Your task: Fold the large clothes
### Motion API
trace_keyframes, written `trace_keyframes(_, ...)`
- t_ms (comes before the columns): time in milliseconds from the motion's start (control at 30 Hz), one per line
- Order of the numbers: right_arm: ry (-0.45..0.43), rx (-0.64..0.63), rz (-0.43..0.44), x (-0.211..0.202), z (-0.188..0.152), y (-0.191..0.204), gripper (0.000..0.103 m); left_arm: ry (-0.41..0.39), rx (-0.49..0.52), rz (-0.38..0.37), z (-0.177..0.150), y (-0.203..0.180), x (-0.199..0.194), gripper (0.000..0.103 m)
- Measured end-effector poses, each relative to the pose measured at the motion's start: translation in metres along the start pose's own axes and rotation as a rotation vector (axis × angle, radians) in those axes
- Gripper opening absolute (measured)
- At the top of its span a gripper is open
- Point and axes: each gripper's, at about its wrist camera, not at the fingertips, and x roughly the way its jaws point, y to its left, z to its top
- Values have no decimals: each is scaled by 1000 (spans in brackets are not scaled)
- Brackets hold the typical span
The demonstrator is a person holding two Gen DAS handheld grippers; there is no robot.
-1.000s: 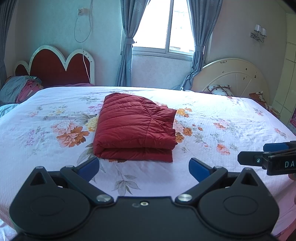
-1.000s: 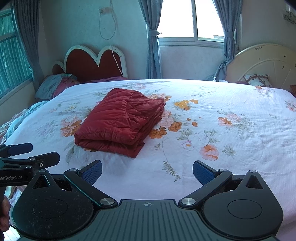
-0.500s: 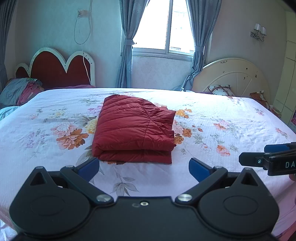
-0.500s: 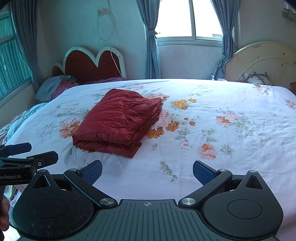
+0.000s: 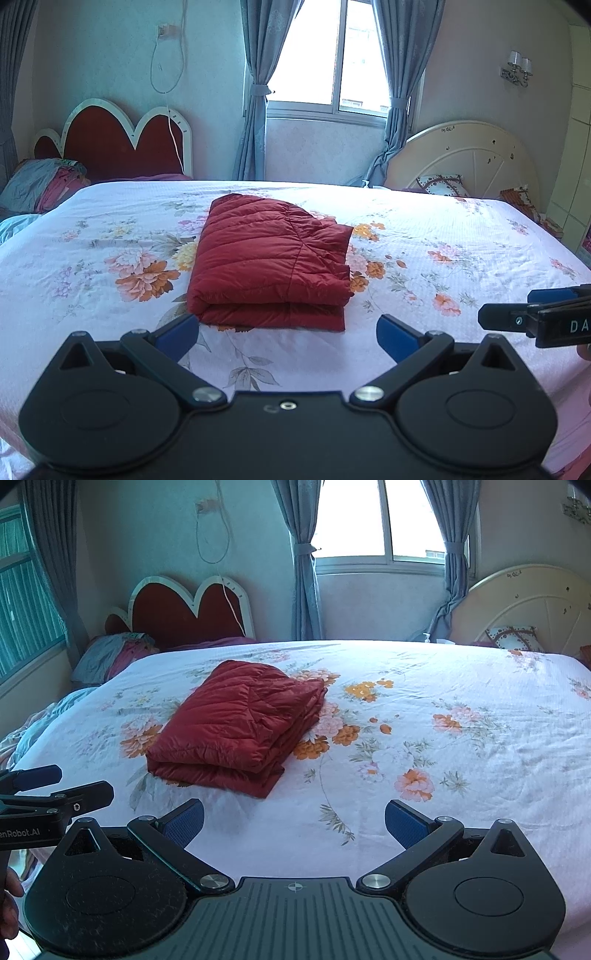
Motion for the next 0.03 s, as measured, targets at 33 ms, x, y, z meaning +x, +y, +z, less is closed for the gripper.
trace_keyframes(33, 0, -1, 1, 0, 0, 0, 103, 3, -2, -1, 0, 0, 0, 102)
